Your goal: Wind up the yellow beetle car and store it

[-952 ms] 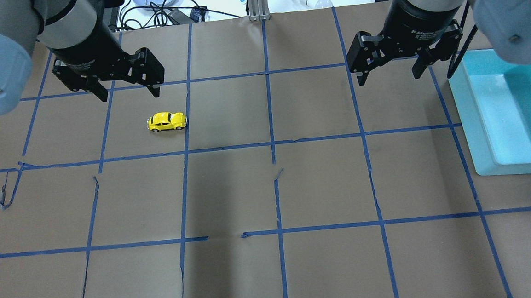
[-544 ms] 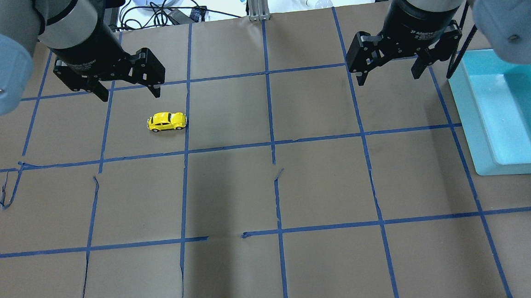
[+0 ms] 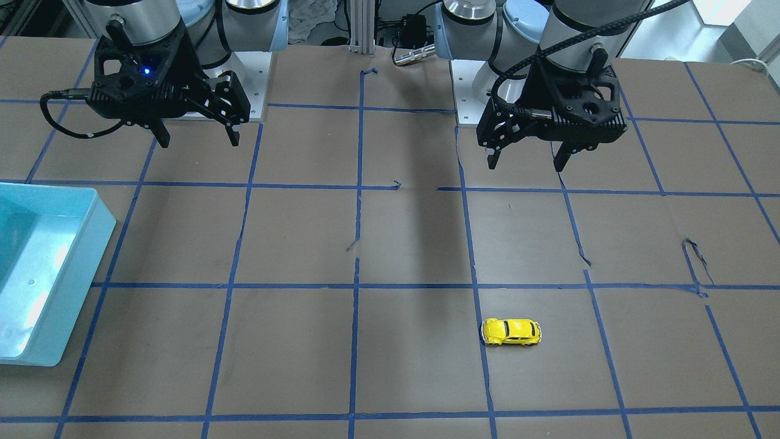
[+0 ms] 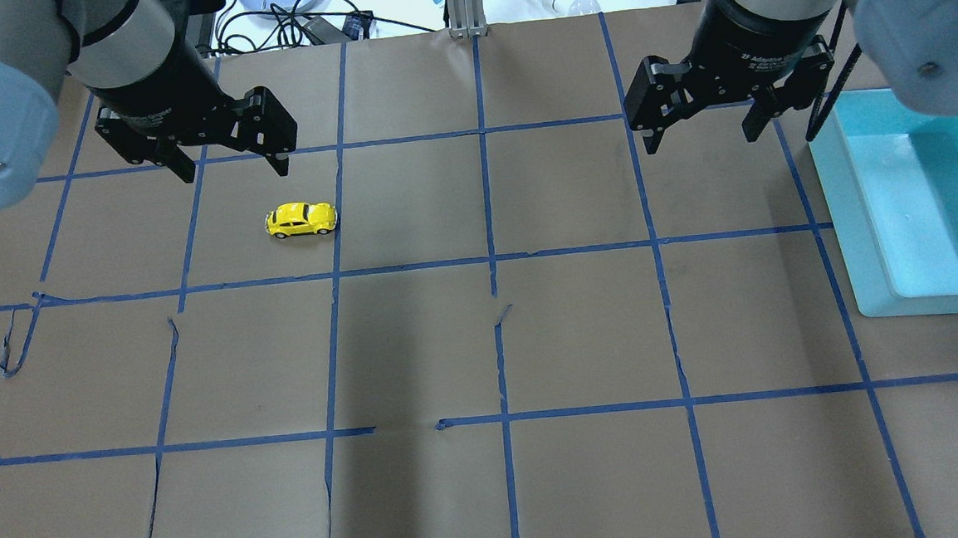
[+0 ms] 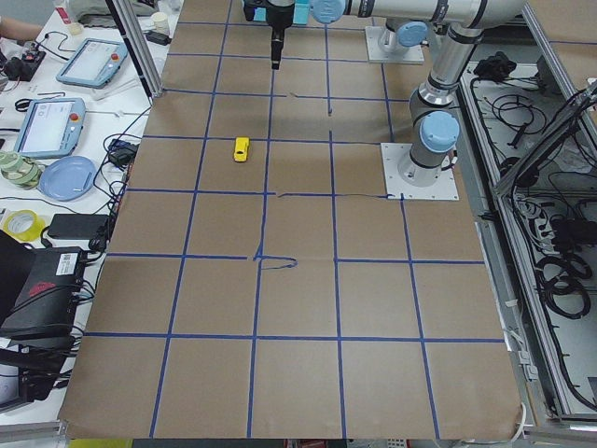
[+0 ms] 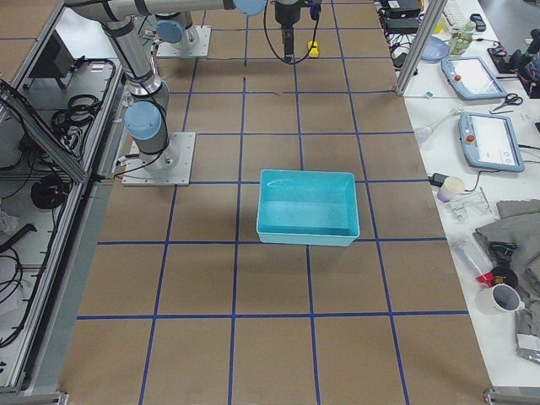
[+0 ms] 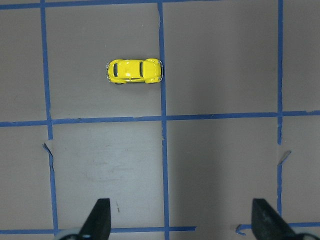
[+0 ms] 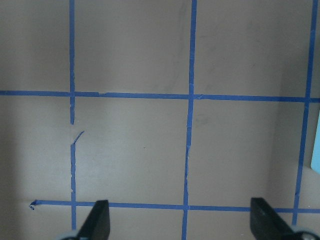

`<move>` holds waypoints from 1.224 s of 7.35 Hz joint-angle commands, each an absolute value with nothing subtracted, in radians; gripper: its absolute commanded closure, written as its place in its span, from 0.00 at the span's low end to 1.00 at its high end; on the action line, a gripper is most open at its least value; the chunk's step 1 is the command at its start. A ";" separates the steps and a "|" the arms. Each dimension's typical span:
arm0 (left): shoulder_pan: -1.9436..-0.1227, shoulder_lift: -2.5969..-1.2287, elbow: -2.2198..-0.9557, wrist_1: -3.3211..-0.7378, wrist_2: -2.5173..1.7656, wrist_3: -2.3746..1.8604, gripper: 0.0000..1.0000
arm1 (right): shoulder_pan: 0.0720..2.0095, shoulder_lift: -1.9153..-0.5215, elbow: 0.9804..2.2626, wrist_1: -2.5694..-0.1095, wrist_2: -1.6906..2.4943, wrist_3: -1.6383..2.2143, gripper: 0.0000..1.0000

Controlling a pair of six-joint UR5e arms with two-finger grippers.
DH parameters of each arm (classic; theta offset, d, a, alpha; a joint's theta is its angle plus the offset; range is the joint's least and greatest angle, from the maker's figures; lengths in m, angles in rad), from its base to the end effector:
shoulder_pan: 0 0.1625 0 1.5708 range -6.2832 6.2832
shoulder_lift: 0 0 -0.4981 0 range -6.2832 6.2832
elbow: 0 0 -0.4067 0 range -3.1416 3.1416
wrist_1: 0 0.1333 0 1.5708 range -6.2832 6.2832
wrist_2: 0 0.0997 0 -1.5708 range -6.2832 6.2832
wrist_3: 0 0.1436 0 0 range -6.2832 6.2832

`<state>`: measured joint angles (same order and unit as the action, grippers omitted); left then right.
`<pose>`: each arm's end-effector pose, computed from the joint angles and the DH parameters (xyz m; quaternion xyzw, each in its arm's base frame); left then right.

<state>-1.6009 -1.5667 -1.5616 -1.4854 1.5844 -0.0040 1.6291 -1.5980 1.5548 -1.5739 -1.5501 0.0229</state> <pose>-0.1469 -0.5138 0.5329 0.0127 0.9987 -0.0494 0.0060 0.1651 -0.4902 0.5392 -0.0179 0.9995 -0.0227 0.0113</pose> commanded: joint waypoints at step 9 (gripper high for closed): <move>-1.594 -1.577 -1.591 -1.439 1.583 0.074 0.00 | 1.629 -1.592 1.555 -1.575 -1.549 0.021 0.00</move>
